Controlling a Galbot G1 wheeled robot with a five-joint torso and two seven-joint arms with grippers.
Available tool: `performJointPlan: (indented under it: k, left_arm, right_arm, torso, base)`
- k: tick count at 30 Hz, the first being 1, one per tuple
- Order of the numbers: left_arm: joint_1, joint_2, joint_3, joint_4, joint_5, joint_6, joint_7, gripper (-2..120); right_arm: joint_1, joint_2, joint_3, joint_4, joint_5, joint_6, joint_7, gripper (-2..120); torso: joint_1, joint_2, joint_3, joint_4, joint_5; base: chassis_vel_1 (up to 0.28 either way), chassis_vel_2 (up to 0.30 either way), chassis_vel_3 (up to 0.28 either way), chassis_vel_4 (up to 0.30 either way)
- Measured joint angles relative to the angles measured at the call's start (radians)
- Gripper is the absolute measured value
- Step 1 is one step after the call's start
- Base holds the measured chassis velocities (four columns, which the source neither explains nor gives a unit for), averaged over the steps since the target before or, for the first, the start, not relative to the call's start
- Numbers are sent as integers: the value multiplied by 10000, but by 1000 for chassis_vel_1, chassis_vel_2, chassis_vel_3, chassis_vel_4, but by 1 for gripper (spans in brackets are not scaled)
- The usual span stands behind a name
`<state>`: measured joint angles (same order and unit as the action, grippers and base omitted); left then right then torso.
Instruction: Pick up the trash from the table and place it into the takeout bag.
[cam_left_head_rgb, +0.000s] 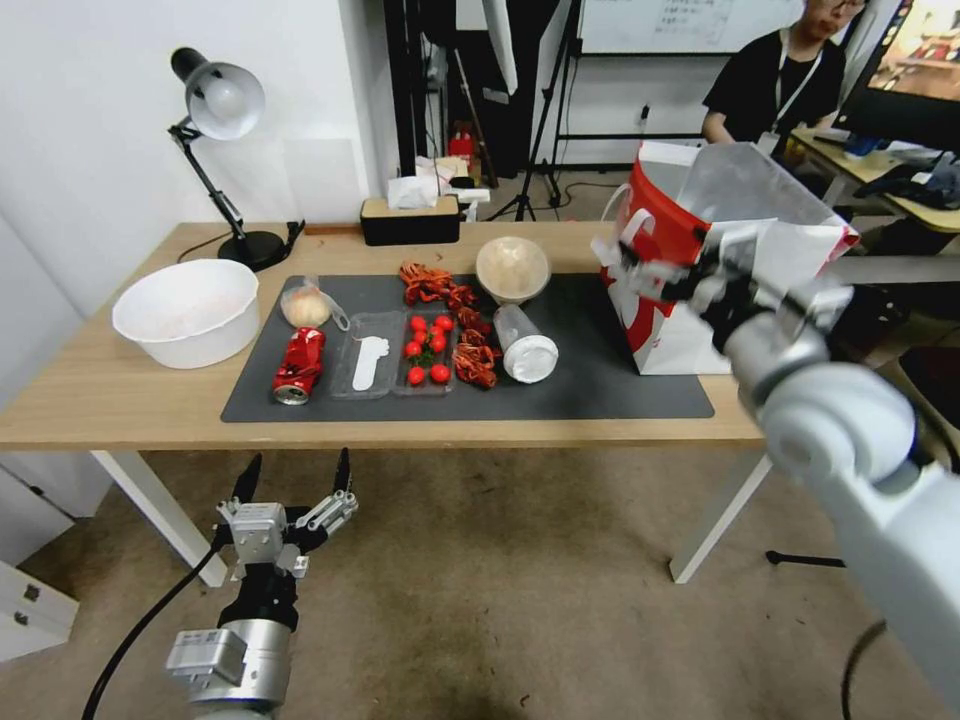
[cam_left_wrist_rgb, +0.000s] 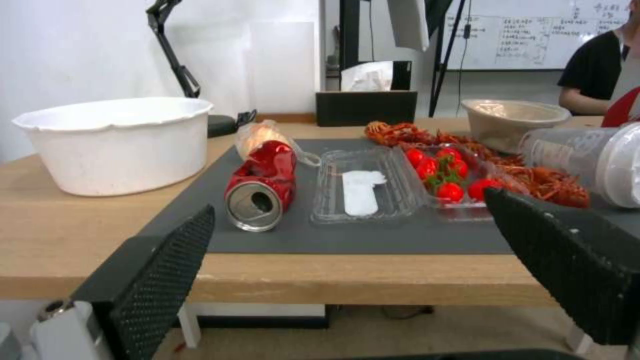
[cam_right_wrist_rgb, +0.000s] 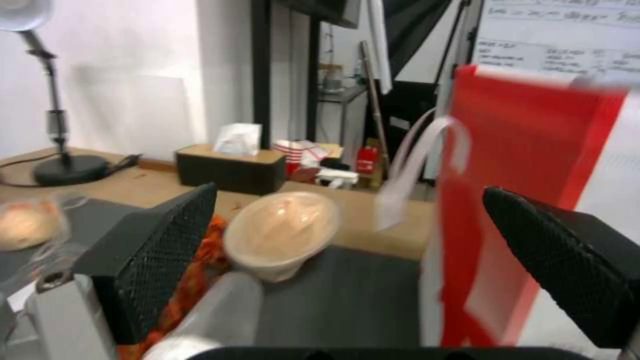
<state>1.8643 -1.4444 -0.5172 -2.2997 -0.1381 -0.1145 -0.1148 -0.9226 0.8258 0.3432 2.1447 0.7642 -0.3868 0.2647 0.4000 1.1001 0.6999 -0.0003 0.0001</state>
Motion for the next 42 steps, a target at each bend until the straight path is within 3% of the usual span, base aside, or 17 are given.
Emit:
performJointPlan:
  k: [17, 19, 20, 21, 24, 26, 31, 35, 42]
  left_arm:
    - [-107, 16, 28, 191, -73, -2, 15, 100]
    - [-123, 14, 35, 241, -83, -4, 17, 100]
    - [-140, 8, 30, 263, -103, -6, 19, 100]
    - [-140, 8, 30, 263, -103, -6, 19, 100]
    - [-153, -20, 18, 311, -128, -12, 18, 100]
    - [-160, -30, 19, 342, -130, -18, 18, 100]
    - [-172, -41, 21, 398, -139, -30, 15, 100]
    - [-163, 10, 12, 409, -162, -55, 1, 100]
    - [-129, -83, 81, 361, -119, -85, -14, 100]
  right_arm:
    - [-2418, 435, 41, 295, -1258, 1568, -607, 100]
    - [-3472, 727, 68, 95, -1902, 2712, -667, 100]
    - [-4195, 1028, 72, -174, -2482, 3886, -681, 100]
    - [-4195, 1028, 72, -174, -2482, 3886, -681, 100]
    - [-5423, 1706, 61, -557, -3455, 5575, -680, 100]
    - [-5736, 1870, 64, -641, -3650, 5812, -724, 100]
    - [-5991, 2000, -112, -839, -3791, 5860, -840, 100]
    - [-5195, 1986, -548, -867, -3635, 5322, -674, 100]
    - [-1962, 2028, -1891, -1422, -2464, 3321, 35, 100]
  torso:
    - [-1, 0, 0, 3, -1]
    - [-1, 0, 0, 1, 1]
    - [-1, 0, 0, 2, -1]
    - [-1, 0, 0, 2, -1]
    - [-1, 0, 0, 2, 2]
    - [-1, 0, 1, 1, 0]
    - [-1, 0, 1, 3, -1]
    - [0, -1, 1, 2, -2]
    - [2, -1, 3, 5, -2]
  base:
    - [0, 0, 0, 0]
    - [0, 0, 0, 0]
    - [0, 0, 0, 0]
    - [0, 0, 0, 0]
    - [0, 0, 0, 0]
    - [0, 0, 0, 0]
    - [0, 0, 0, 0]
    - [0, 0, 0, 0]
    - [0, 0, 0, 0]
